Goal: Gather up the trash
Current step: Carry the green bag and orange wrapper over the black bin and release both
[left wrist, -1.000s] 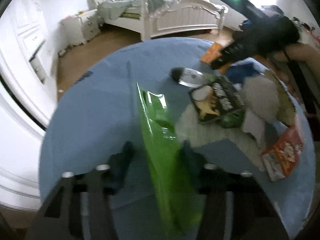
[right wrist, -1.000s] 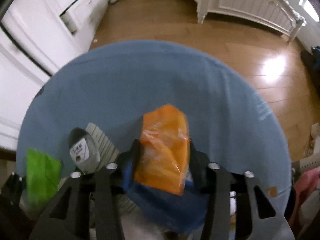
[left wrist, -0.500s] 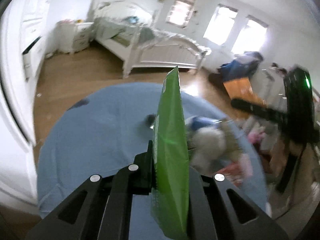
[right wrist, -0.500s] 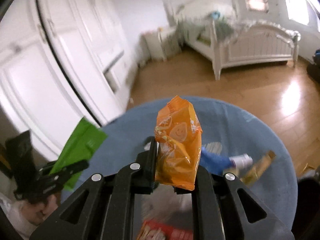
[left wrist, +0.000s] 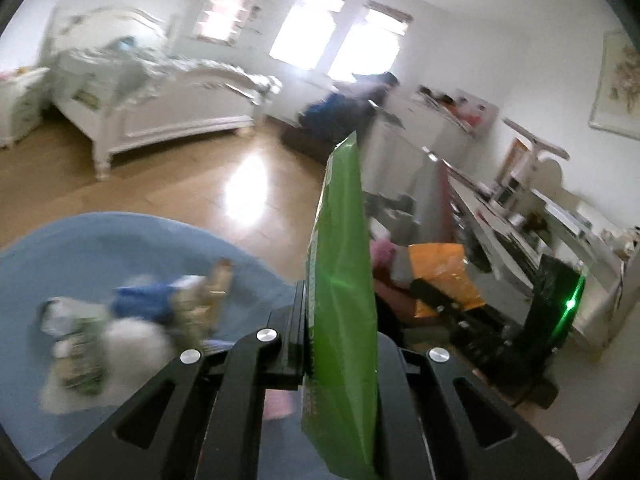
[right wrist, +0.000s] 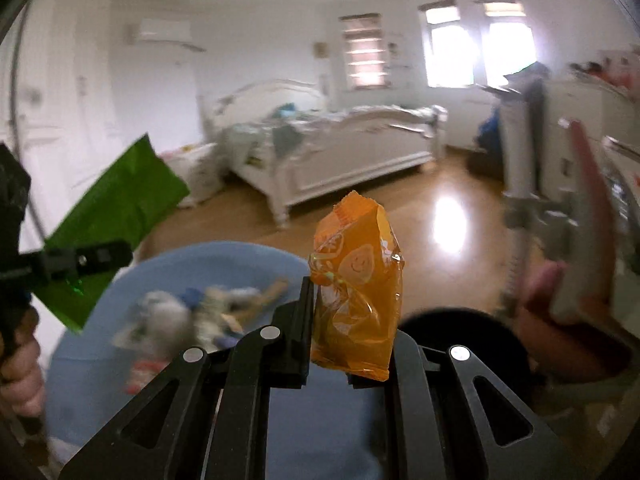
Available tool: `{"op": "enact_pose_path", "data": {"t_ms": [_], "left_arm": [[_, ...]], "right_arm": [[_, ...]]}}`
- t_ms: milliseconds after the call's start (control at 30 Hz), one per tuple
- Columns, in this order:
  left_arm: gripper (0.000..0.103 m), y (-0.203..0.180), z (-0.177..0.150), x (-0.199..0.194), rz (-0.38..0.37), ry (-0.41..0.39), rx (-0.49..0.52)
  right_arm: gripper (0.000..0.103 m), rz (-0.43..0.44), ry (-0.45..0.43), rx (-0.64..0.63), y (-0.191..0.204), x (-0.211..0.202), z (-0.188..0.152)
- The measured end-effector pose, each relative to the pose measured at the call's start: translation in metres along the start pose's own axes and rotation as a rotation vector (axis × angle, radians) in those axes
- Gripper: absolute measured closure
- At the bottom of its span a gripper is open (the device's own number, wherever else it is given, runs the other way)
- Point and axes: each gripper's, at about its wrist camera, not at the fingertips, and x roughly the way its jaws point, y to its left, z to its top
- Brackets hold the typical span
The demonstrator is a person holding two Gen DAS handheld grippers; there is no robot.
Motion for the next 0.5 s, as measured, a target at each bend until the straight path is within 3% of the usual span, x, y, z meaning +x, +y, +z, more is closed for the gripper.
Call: {"op": "enact_pose_path", "data": {"t_ms": [200, 500], "left_arm": [[0.095, -0.048, -0.008, 0.078, -0.085, 0.120, 0.046], [0.095, -0.080, -0.024, 0.180, -0.135, 0.291, 0.067]], "right_arm": [[0.089, -0.121, 0.063, 0.043, -0.073, 0.020, -0.036], [0.089, -0.213, 0.154, 0.081, -0.100, 0.066, -0.088]]}}
